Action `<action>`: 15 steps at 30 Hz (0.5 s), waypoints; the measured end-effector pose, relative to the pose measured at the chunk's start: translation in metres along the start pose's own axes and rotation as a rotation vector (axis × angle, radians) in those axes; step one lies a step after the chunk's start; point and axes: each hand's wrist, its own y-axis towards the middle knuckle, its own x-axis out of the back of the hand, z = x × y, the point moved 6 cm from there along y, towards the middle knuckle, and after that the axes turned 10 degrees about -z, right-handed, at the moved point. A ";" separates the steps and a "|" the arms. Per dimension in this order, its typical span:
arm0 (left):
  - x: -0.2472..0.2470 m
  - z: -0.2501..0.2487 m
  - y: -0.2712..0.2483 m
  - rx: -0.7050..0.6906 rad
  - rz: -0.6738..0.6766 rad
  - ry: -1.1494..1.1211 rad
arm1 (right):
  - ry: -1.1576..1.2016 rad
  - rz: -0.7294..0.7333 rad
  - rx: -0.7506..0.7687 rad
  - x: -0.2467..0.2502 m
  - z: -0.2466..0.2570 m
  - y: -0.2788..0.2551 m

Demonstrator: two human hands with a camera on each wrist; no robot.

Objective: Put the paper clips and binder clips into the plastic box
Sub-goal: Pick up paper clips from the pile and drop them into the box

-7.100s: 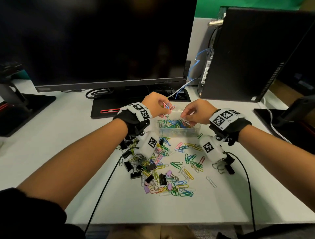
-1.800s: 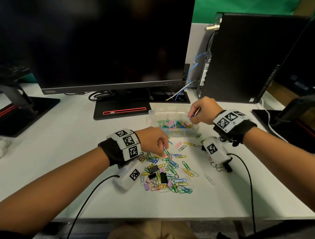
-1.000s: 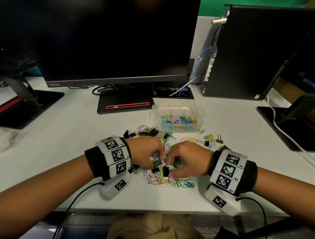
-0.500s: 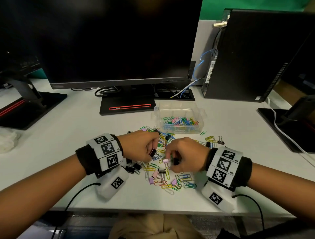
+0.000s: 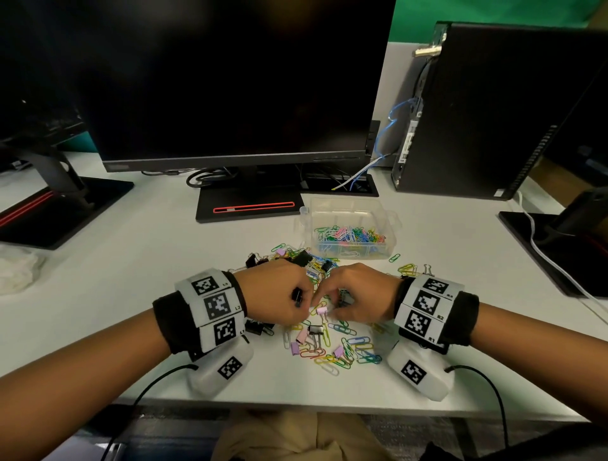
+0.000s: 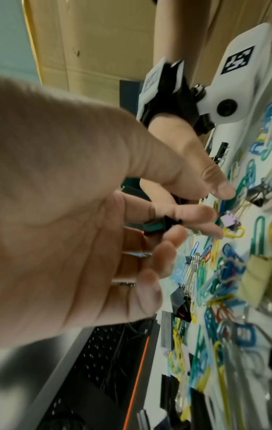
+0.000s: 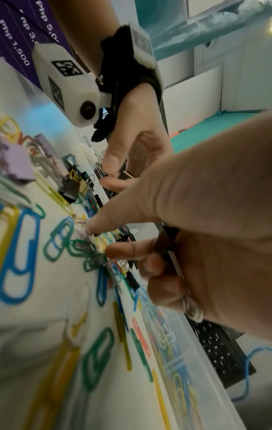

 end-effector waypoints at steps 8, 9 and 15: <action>-0.018 -0.007 -0.003 0.067 0.018 0.138 | 0.046 0.010 -0.049 -0.005 -0.006 0.006; -0.021 -0.008 -0.002 0.074 0.021 0.152 | 0.041 0.008 -0.058 -0.005 -0.008 0.006; -0.030 -0.006 0.004 0.136 0.116 0.175 | 0.007 -0.064 -0.083 0.011 -0.024 -0.001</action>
